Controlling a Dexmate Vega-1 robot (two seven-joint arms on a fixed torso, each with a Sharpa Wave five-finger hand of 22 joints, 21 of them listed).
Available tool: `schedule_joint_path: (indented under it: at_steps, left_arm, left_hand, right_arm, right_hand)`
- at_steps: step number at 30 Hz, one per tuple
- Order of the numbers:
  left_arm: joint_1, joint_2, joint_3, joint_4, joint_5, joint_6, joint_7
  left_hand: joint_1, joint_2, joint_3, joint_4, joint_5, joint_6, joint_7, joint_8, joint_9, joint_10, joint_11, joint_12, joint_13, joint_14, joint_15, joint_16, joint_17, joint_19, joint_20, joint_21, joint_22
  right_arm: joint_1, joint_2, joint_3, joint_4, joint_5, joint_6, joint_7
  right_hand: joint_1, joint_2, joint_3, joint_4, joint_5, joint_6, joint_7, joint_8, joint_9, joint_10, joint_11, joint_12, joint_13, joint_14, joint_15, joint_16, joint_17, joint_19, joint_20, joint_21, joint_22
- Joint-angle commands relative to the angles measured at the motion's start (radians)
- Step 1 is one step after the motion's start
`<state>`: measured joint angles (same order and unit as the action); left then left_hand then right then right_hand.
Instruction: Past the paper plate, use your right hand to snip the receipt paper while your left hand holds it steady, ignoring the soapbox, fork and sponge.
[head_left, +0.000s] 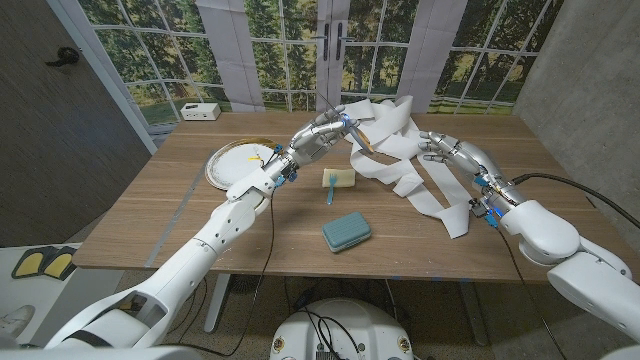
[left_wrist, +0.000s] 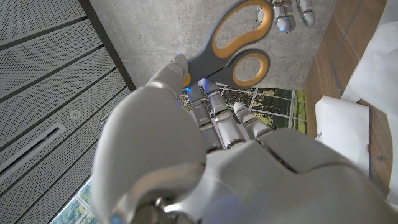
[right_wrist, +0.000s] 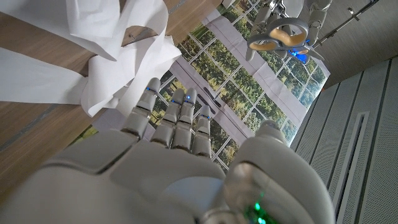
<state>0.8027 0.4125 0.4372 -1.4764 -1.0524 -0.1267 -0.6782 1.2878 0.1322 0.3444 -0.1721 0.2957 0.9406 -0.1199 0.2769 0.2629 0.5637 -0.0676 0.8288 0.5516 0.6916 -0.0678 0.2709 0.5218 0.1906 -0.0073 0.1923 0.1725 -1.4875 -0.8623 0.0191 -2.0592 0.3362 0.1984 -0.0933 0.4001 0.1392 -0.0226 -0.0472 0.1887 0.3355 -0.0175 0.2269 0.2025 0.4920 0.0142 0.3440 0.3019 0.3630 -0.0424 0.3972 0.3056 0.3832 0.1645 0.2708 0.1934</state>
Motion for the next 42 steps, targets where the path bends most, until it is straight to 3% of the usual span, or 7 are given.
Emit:
schedule_joint_path:
  at_steps: [1,8,14,21,30,34,42]
  left_arm:
    - [-0.017,-0.031,0.009,0.049,0.003,-0.011,-0.039]
    - [-0.008,-0.035,0.002,0.049,-0.004,-0.012,-0.047]
    - [-0.006,-0.038,-0.003,0.057,-0.014,-0.008,-0.056]
    - [-0.012,-0.048,-0.003,0.078,-0.019,-0.004,-0.071]
    - [-0.015,-0.062,-0.002,0.092,-0.017,-0.008,-0.084]
    - [-0.014,-0.062,0.001,0.09,-0.012,-0.006,-0.083]
    - [-0.015,-0.064,0.006,0.085,-0.014,0.004,-0.09]
  left_hand:
    - [0.009,0.015,0.003,0.005,0.0,0.003,-0.005,0.007,0.002,0.136,-0.123,-0.001,0.0,-0.004,-0.174,-0.002,0.003,-0.006,0.001,-0.001,0.0]
    - [0.009,0.016,0.002,0.005,-0.002,0.002,-0.006,0.007,0.004,0.136,-0.124,-0.003,0.002,-0.005,-0.174,-0.003,0.004,-0.006,0.001,-0.001,0.0]
    - [0.01,0.016,0.001,0.005,-0.004,0.002,-0.006,0.006,0.003,0.137,-0.124,-0.004,0.004,-0.004,-0.174,-0.004,0.004,-0.007,0.001,0.0,0.0]
    - [0.01,0.017,0.001,0.006,-0.006,0.004,-0.008,0.006,0.003,0.138,-0.124,-0.006,0.005,-0.002,-0.174,-0.003,0.005,-0.008,0.0,0.0,0.0]
    - [0.01,0.016,-0.001,0.005,-0.008,0.004,-0.009,0.006,0.003,0.14,-0.125,-0.008,0.006,-0.002,-0.174,-0.004,0.006,-0.008,0.001,0.0,0.0]
    - [0.01,0.016,-0.001,0.006,-0.009,0.004,-0.01,0.005,0.003,0.138,-0.124,-0.01,0.006,-0.002,-0.174,-0.004,0.006,-0.008,0.002,0.0,0.0]
    - [0.01,0.017,-0.002,0.006,-0.011,0.005,-0.01,0.005,0.002,0.14,-0.124,-0.012,0.006,-0.002,-0.174,-0.004,0.007,-0.01,0.002,0.0,0.0]
  right_arm:
    - [-0.032,-0.007,0.033,-0.025,-0.013,-0.037,0.013]
    - [-0.038,-0.007,0.043,-0.052,-0.029,-0.065,0.01]
    - [-0.046,-0.01,0.048,-0.077,-0.037,-0.094,0.016]
    - [-0.058,-0.021,0.063,-0.106,-0.046,-0.126,0.031]
    - [-0.073,-0.016,0.084,-0.125,-0.033,-0.143,0.058]
    - [-0.075,-0.01,0.087,-0.126,-0.018,-0.136,0.074]
    - [-0.056,0.002,0.072,-0.121,0.025,-0.139,0.095]
  right_hand:
    - [0.021,-0.001,0.014,-0.012,0.001,0.028,0.007,0.005,0.002,0.087,-0.005,0.069,0.047,0.071,-0.049,0.04,0.032,0.069,-0.021,0.029,0.005]
    - [0.017,0.002,0.026,-0.015,-0.001,0.066,0.009,-0.003,0.002,0.183,-0.022,0.182,0.125,0.175,-0.071,0.077,0.066,0.156,-0.054,0.067,0.013]
    - [0.015,-0.005,0.027,-0.017,-0.002,0.069,0.012,-0.011,0.003,0.192,-0.025,0.221,0.161,0.212,-0.052,0.088,0.078,0.165,-0.053,0.072,0.014]
    - [-0.014,-0.033,0.013,-0.015,-0.002,0.033,-0.006,-0.026,0.005,0.0,0.016,0.191,0.211,0.124,0.01,0.019,0.076,0.136,-0.029,0.061,0.012]
    - [0.006,-0.056,0.015,-0.041,0.004,0.135,-0.072,0.011,0.001,0.051,0.055,0.144,0.146,0.115,0.058,-0.016,0.029,0.149,-0.025,0.059,0.003]
    - [0.032,-0.061,0.025,-0.065,0.008,0.169,-0.098,0.008,-0.005,-0.016,0.086,0.048,0.068,0.013,0.143,-0.093,-0.026,0.106,0.045,0.017,-0.013]
    - [0.069,-0.065,0.04,-0.09,0.008,0.191,-0.125,-0.008,-0.007,-0.121,0.123,-0.069,-0.019,-0.101,0.193,-0.175,-0.086,0.036,0.053,-0.053,-0.019]
